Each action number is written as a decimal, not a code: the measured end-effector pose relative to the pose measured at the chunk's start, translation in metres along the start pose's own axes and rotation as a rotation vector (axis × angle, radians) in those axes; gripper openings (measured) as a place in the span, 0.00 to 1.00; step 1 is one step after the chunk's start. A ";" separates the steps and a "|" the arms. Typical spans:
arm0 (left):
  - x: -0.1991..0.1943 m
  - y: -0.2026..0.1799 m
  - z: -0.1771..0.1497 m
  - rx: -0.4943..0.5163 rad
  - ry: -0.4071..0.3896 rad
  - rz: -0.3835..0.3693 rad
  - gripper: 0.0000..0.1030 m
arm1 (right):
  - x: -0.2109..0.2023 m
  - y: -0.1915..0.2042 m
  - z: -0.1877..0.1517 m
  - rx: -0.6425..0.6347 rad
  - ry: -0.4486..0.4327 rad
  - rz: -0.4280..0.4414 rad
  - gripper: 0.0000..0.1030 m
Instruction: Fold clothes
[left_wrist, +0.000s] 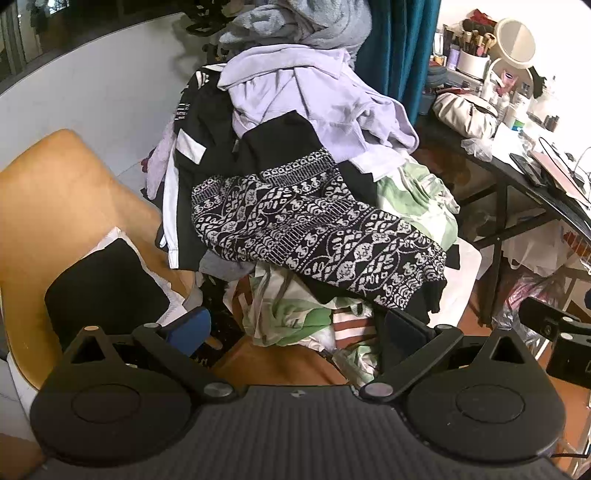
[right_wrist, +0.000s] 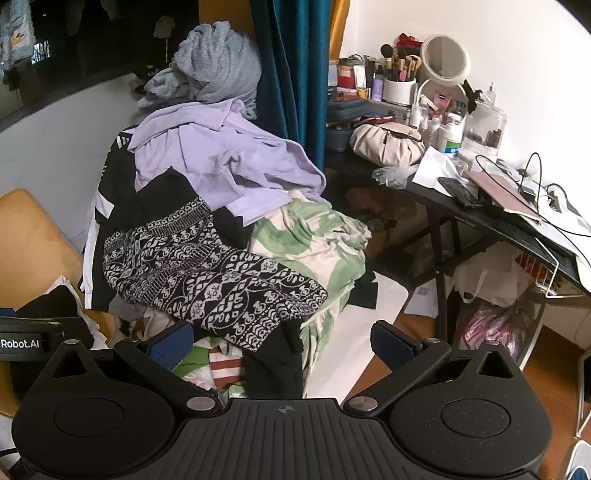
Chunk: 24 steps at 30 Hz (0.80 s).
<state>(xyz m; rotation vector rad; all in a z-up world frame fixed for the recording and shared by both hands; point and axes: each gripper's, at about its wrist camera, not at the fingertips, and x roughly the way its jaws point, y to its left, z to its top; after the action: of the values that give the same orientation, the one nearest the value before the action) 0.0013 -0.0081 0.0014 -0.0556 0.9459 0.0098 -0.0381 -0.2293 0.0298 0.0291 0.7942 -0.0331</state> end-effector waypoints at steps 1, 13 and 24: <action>0.001 0.000 0.000 -0.007 0.006 0.001 1.00 | 0.001 0.000 0.000 0.001 0.002 -0.001 0.99; 0.006 0.001 0.003 -0.014 0.011 0.001 1.00 | 0.010 -0.002 0.005 0.001 0.025 -0.017 0.99; 0.006 -0.007 0.007 0.020 0.006 -0.011 1.00 | 0.011 -0.005 0.007 0.008 0.028 -0.025 0.99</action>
<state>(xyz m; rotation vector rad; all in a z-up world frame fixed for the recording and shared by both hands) 0.0108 -0.0153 0.0013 -0.0422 0.9516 -0.0101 -0.0254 -0.2351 0.0265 0.0268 0.8226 -0.0599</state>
